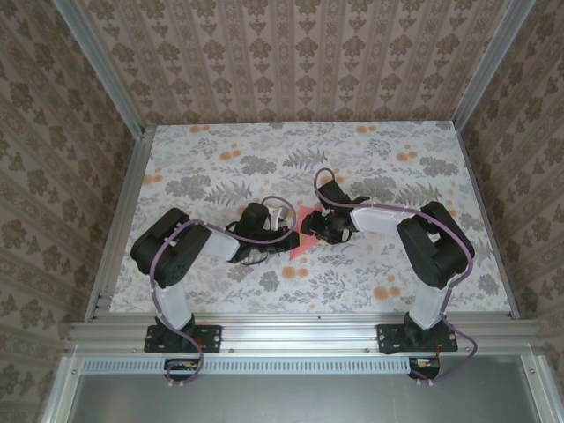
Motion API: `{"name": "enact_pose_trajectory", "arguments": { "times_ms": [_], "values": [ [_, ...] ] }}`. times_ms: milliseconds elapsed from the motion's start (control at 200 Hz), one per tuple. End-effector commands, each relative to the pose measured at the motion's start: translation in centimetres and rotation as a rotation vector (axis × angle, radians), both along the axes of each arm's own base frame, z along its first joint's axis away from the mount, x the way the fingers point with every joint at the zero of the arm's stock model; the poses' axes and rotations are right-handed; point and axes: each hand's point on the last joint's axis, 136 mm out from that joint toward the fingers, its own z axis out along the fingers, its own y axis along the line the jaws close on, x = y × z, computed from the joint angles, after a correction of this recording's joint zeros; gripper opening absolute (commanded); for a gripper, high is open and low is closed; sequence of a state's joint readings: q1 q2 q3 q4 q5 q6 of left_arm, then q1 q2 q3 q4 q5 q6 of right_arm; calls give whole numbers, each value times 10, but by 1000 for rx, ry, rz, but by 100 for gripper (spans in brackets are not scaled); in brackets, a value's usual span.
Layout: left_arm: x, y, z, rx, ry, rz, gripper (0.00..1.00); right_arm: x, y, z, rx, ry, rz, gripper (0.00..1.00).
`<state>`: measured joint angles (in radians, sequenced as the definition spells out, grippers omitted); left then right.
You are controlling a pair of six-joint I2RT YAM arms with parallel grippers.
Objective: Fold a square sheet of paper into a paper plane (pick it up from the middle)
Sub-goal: Fourth fold the wing at the center of the table.
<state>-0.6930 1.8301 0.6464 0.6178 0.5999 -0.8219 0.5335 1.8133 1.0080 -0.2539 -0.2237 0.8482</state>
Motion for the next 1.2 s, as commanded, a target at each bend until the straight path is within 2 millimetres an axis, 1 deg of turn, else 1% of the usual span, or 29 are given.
{"name": "enact_pose_trajectory", "arguments": {
  "times_ms": [0,50,230,445,560,670,810,1025,1090,1195],
  "values": [
    [-3,2,6,-38,15,-6,20,-55,-61,-71,-282,222,-49,54],
    [-4,4,8,-40,14,0,23,-56,-62,-71,-287,224,-50,54],
    [-6,18,11,-43,25,30,28,-57,-65,-72,-302,228,-51,54],
    [-6,32,21,-40,12,73,29,-58,-70,-73,-345,232,-48,56],
    [-6,36,25,-35,-6,89,29,-58,-71,-73,-379,232,-39,57],
    [-6,35,31,-39,-20,92,28,-59,-74,-73,-416,235,-36,58],
    [-9,31,31,-30,-24,77,27,-60,-78,-74,-455,244,-50,58],
    [-21,11,35,-18,-56,0,27,-64,-80,-79,-453,273,-118,58],
    [-24,6,33,0,-62,-20,27,-65,-77,-82,-437,285,-130,58],
    [-23,3,29,20,-62,-29,27,-67,-75,-85,-418,298,-149,58]
  ]
}}
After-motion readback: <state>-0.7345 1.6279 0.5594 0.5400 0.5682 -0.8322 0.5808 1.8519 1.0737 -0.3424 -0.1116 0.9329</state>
